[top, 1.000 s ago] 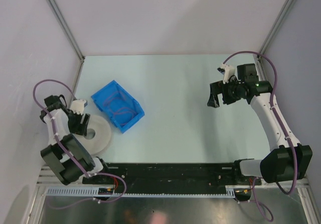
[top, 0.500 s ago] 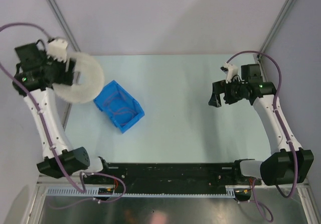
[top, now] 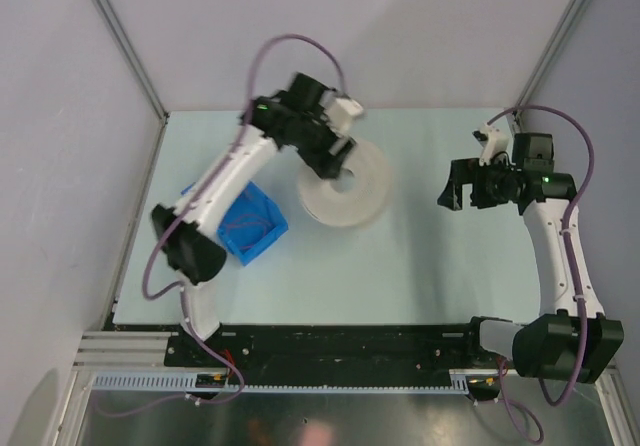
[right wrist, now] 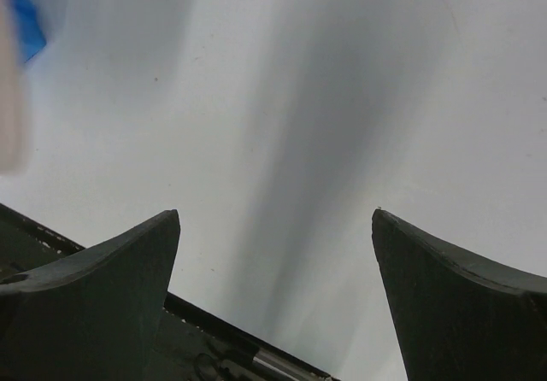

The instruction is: Wrap the cables

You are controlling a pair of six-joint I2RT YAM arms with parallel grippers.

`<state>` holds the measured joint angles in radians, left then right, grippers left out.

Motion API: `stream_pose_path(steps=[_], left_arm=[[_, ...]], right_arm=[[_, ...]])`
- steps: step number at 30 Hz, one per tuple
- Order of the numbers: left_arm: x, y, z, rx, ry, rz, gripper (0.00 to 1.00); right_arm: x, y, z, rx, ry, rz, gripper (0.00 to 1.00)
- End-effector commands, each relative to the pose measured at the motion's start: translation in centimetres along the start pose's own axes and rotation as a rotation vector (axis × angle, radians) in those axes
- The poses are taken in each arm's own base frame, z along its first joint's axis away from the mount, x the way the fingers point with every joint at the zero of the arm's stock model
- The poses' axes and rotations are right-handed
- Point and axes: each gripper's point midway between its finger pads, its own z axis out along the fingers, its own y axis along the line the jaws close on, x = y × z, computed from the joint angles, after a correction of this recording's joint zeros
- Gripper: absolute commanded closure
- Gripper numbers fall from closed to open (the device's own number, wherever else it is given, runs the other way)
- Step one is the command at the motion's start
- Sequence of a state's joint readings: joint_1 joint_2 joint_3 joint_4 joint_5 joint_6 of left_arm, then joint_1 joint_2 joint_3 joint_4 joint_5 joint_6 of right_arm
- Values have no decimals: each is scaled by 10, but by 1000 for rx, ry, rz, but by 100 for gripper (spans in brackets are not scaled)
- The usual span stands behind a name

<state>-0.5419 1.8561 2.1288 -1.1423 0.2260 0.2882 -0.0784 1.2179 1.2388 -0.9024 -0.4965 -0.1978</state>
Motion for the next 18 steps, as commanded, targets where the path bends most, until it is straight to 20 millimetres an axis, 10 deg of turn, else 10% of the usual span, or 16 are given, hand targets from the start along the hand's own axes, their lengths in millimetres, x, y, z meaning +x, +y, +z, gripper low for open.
stream_pose_path(steps=[1,8,18], left_arm=[[-5,-49,44,132,52,67,48],[43,-70,126,239,199,65,46],[97,-75,165,256,331,45,31]], right_arm=[[5,-2,-12,8,-33,32,1],[13,-10,-7,26,-14,45,1],[16,-13,8,-9,23,74,1]])
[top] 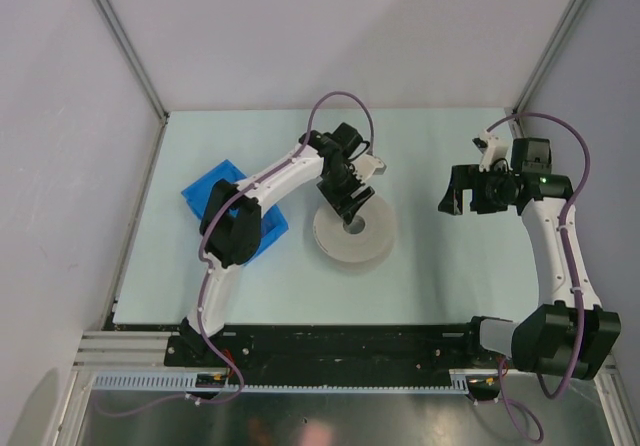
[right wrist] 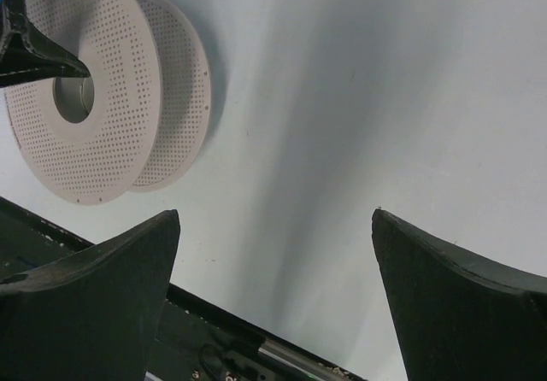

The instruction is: Wrap the cables

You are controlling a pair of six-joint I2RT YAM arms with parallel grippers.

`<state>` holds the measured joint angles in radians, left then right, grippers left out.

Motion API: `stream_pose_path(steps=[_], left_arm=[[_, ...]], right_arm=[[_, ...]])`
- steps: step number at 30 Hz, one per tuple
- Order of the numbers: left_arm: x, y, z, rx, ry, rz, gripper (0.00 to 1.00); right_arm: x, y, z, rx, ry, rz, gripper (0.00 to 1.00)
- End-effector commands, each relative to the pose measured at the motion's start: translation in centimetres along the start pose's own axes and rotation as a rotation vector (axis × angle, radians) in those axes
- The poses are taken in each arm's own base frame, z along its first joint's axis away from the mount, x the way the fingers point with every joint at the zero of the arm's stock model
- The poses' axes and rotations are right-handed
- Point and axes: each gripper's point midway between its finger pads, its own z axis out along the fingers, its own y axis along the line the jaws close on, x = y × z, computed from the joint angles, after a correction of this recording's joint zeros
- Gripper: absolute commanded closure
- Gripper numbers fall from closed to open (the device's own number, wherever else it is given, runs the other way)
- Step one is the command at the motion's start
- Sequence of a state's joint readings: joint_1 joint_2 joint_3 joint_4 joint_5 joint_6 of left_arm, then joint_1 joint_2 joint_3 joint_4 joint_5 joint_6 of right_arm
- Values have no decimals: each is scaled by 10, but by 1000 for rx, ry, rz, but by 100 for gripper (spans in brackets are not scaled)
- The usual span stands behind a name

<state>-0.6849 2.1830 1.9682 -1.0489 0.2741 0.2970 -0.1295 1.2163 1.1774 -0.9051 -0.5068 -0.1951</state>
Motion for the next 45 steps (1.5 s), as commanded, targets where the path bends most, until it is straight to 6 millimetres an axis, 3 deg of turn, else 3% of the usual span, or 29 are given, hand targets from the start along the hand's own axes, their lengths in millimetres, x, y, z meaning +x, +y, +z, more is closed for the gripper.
stream_pose_path(steps=[1,4,6,11,14,18,22,27,30,34,38,45], left_arm=[[-3,-4,6,21,-24,18,27],[-7,-5,0,6,-38,16,18],[-11,-6,-9,-5,-58,17,6],[-20,1,-36,-78,-102,45,1],[-29,2,-71,-115,-173,65,1],[-31,5,-138,-141,-309,58,1],[-3,30,-206,-220,-411,5,0],[69,80,-251,-316,-427,-111,3],[110,99,-252,-352,-388,-153,4],[155,109,-224,-319,-302,-149,10],[169,106,-199,-272,-320,-54,12],[188,106,-155,-241,-308,114,25]], right_arm=[[-5,2,4,-29,-13,5,1],[-4,3,5,-36,-9,6,1],[-4,3,4,-36,-11,1,1],[-5,6,3,-46,-16,0,1],[-6,8,-1,-43,-27,-11,1],[-8,10,-5,-41,-42,-20,1],[-10,12,-6,-43,-54,-26,1],[-10,15,-6,-49,-53,-34,1],[-10,15,-4,-58,-51,-34,1],[-10,17,-2,-68,-45,-32,1],[-9,17,0,-70,-39,-32,1],[-7,16,2,-68,-23,-33,1]])
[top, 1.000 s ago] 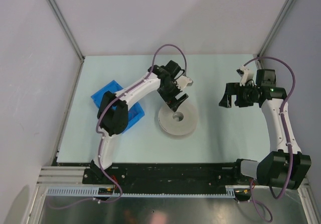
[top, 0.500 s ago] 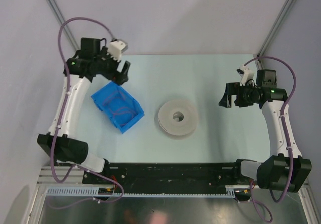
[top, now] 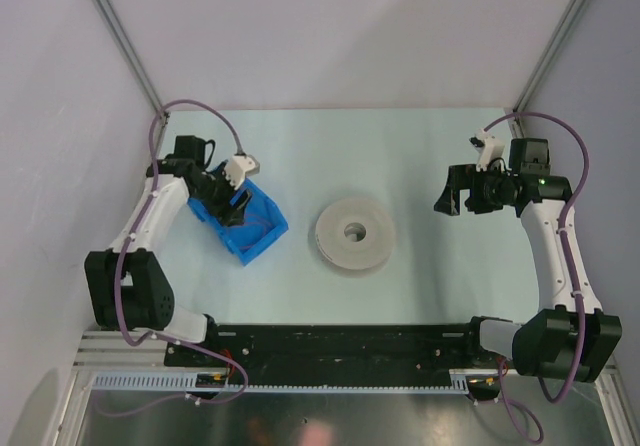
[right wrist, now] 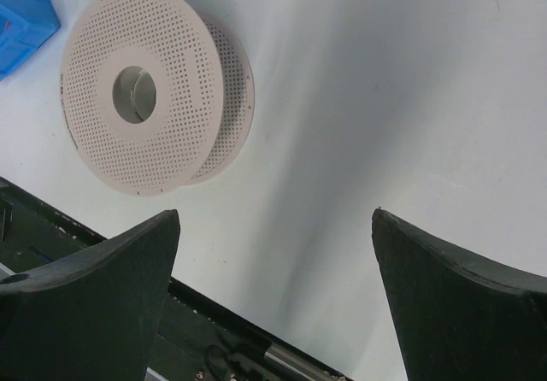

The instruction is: Wrap the cables

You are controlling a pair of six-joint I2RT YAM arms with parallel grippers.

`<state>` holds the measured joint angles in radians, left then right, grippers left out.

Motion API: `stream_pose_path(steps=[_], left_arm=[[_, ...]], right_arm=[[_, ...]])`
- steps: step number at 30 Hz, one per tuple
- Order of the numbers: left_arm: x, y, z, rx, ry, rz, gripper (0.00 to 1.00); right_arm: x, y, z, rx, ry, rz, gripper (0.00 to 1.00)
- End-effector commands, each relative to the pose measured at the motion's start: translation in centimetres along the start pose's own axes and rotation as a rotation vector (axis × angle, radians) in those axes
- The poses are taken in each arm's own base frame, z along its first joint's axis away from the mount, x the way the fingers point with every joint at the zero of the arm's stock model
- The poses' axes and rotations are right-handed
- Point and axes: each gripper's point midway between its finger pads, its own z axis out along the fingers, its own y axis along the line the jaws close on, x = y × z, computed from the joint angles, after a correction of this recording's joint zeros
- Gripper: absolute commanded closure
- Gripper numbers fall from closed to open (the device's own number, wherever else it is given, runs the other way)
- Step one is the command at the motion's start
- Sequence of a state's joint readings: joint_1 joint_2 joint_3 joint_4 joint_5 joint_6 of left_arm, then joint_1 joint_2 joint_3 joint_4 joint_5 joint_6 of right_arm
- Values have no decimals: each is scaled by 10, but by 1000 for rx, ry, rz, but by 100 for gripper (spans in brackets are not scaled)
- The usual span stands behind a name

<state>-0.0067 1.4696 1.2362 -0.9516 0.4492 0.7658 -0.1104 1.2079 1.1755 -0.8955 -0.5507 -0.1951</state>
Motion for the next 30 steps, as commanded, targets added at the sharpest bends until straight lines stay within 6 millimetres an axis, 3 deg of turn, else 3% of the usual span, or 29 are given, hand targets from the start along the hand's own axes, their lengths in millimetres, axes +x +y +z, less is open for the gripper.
stream_pose_path(steps=[1,4,9,13,21,30], left_arm=[[-9,2,7,-4,-99,226,26],[4,0,17,7,-48,259,30],[19,-28,30,37,36,375,36],[19,-47,33,46,61,401,39],[26,-47,33,-4,139,366,40],[46,-64,37,53,202,340,45]], right_arm=[[-3,2,2,-13,-7,-11,1],[-3,1,3,-11,-5,-10,1],[-2,0,3,-6,1,-8,1],[-2,0,3,-6,2,-9,1],[-2,1,4,-15,3,-7,1],[-1,3,3,-21,3,-13,0]])
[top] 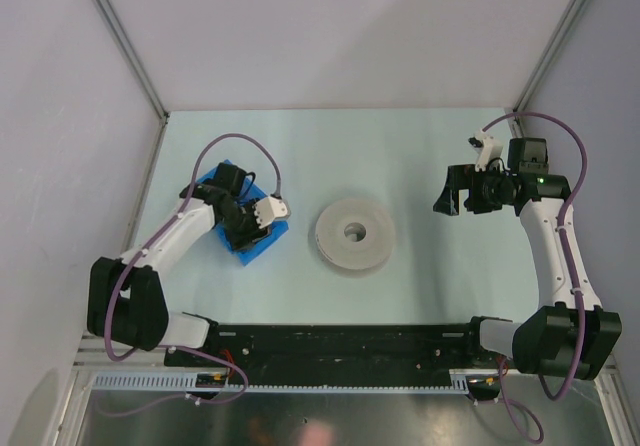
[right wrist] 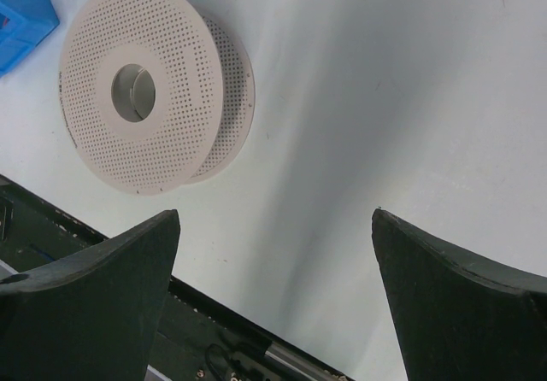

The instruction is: Wrap the cables

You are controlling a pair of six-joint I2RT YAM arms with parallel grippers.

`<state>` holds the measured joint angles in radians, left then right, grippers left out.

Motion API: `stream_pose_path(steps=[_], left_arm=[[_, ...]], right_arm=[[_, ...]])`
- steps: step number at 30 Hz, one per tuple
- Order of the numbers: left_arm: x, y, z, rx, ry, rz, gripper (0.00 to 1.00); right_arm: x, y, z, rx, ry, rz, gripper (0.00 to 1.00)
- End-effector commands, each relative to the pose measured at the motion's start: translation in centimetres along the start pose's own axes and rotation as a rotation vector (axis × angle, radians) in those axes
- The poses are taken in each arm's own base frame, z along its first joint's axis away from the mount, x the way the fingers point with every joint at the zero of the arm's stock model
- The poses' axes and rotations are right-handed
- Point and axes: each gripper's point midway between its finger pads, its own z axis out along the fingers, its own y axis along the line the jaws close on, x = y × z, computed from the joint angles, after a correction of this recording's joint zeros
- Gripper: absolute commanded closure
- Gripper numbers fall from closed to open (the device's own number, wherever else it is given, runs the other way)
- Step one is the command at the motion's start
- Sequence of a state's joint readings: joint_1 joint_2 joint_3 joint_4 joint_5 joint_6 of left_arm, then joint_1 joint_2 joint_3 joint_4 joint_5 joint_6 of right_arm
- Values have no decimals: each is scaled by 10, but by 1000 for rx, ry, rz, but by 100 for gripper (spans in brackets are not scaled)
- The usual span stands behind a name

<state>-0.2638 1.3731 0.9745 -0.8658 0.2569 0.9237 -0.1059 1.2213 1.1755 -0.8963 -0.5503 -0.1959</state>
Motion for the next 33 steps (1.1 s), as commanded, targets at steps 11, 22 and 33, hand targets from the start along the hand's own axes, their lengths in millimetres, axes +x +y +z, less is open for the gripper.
stream_pose_path(steps=[11,22,33], left_arm=[[9,-11,12,90,77,-53,55],[1,-4,14,120,75,-59,98],[-41,24,-39,-36,-79,-69,100]], right_arm=[[-2,4,-1,-13,-12,-20,1],[-1,3,-3,-3,-18,-25,1],[-2,3,-2,-4,-23,-25,1]])
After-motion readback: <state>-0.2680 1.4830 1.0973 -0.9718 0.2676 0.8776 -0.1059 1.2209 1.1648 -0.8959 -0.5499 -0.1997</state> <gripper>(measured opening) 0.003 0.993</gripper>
